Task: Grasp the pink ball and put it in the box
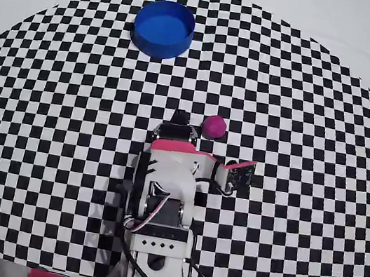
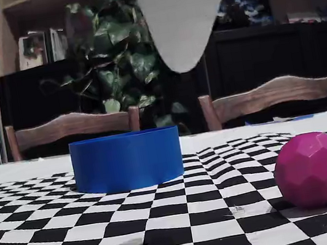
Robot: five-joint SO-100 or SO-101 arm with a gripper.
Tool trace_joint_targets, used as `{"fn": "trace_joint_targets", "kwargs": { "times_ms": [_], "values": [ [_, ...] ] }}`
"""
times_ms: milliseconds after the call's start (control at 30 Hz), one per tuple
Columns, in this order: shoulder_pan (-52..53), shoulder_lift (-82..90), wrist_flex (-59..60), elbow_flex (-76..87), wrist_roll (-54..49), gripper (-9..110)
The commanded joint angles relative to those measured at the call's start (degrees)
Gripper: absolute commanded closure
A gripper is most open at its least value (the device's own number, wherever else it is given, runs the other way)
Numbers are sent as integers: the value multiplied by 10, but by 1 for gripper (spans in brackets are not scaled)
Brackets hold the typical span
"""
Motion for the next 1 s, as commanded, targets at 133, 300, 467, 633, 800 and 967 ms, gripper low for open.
{"fn": "trace_joint_targets", "kwargs": {
  "times_ms": [133, 300, 467, 633, 800, 967],
  "values": [
    [-2, -4, -49, 4, -169, 81],
    [-2, -4, -54, 4, -375, 79],
    [3, -4, -105, 4, -542, 79],
    [4, -4, -164, 4, -657, 79],
    [4, -9, -213, 4, -726, 79],
    [7, -18, -232, 4, -775, 79]
  ]
}}
